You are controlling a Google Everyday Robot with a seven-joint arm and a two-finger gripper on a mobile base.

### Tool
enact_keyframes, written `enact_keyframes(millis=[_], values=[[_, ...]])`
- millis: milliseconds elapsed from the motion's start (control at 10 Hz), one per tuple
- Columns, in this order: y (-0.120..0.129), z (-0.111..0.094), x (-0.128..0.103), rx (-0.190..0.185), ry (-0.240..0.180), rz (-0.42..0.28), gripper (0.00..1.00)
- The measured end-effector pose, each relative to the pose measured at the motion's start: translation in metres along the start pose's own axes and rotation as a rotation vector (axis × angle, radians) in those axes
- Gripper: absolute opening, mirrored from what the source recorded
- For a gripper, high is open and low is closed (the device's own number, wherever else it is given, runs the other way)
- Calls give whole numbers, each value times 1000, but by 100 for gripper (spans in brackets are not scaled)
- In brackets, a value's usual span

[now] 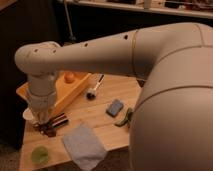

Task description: Place grapes in plastic cup

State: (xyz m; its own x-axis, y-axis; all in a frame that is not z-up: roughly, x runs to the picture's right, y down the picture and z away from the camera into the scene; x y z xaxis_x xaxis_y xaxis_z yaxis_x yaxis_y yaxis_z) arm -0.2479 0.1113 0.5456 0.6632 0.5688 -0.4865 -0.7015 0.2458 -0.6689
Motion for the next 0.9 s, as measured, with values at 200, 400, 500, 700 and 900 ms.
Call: enact_keyframes(millis=[200,400,500,700,900], values=[[0,12,-5,-79,55,-30,0],[0,28,-8,-123,92,-47,0],[-1,36,-8,-136,106,-52,0],[3,53,-10,-164,129,-67,0],[9,57,-10,-177,142,-83,0]])
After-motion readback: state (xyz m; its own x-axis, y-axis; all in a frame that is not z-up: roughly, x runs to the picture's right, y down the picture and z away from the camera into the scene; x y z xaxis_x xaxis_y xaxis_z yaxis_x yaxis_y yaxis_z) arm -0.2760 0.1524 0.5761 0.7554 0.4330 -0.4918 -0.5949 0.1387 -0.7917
